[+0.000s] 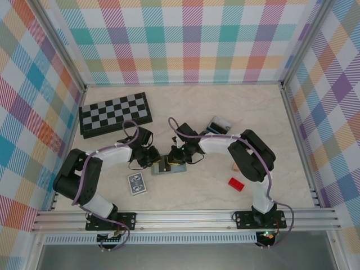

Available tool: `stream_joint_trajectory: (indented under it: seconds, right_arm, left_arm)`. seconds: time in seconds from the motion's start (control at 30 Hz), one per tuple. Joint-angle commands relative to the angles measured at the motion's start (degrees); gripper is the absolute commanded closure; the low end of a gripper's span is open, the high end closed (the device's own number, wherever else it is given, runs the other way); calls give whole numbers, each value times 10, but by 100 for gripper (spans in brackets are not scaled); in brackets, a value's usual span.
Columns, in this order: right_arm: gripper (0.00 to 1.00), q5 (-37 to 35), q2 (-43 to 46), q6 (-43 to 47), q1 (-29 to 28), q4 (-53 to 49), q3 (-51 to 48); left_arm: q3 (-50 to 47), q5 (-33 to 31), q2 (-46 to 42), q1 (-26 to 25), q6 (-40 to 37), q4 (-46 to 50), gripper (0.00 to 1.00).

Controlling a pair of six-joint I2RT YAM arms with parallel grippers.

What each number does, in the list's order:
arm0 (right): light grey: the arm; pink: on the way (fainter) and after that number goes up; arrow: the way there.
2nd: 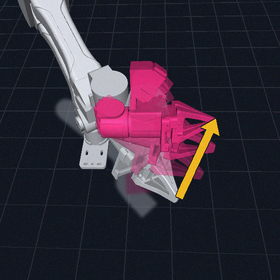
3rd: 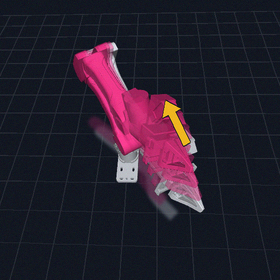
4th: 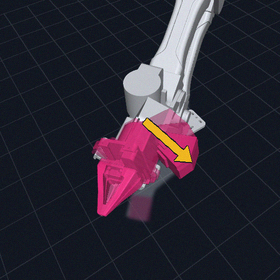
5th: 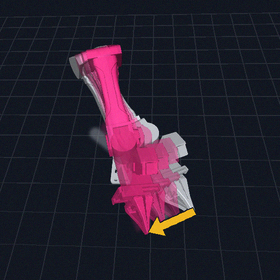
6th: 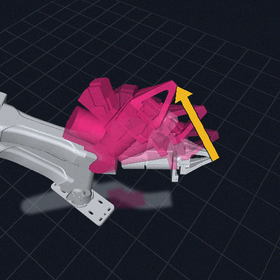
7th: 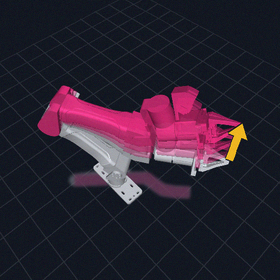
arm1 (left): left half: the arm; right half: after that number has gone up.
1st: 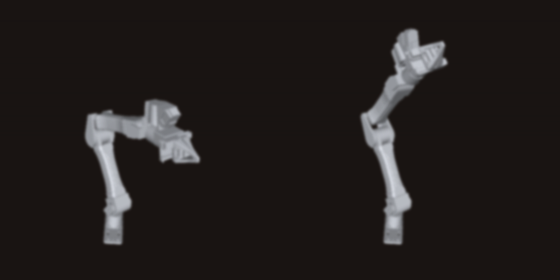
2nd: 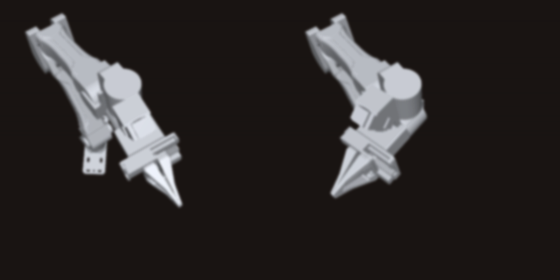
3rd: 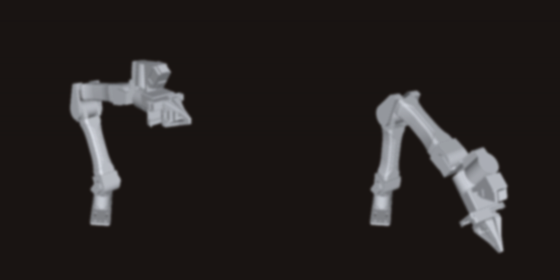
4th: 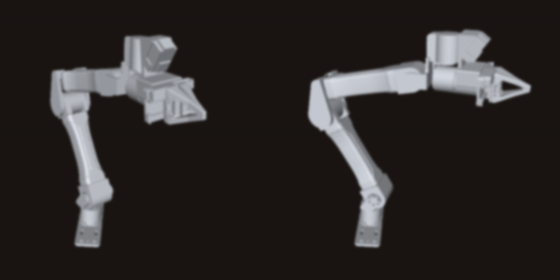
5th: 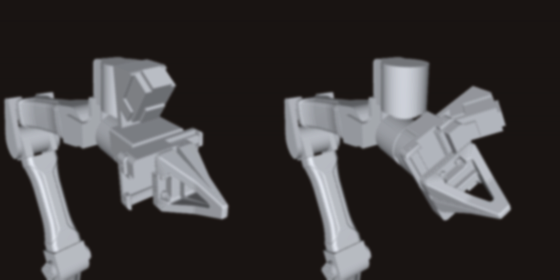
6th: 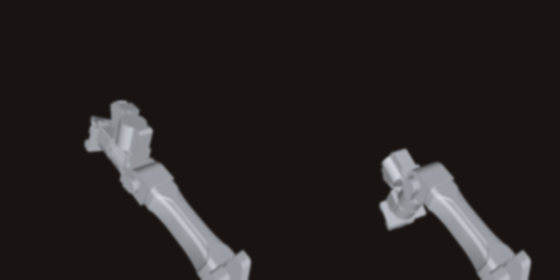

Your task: Take the credit cards out of the card holder

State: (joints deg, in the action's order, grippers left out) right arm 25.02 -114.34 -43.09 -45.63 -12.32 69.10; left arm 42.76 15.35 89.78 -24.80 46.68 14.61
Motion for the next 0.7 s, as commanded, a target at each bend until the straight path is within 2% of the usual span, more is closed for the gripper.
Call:
stream_joint_trajectory:
  seconds: [0.0, 0.33, 0.53, 0.67]
  right_arm:
    - [85, 42, -17, -6, 0, 33, 7]
    - [84, 61, -25, -15, 1, 57, 13]
    - [100, 25, 7, 31, 12, 25, 1]
    - [100, -2, 54, 96, 24, -11, -13]
  left_arm:
    - [-28, -19, 16, -12, 14, 18, 84]
    - [-33, -24, 12, -13, 11, 20, 85]
    - [-33, -37, -15, -13, 14, 30, 81]
    - [-16, -44, -38, -14, 11, 54, 76]
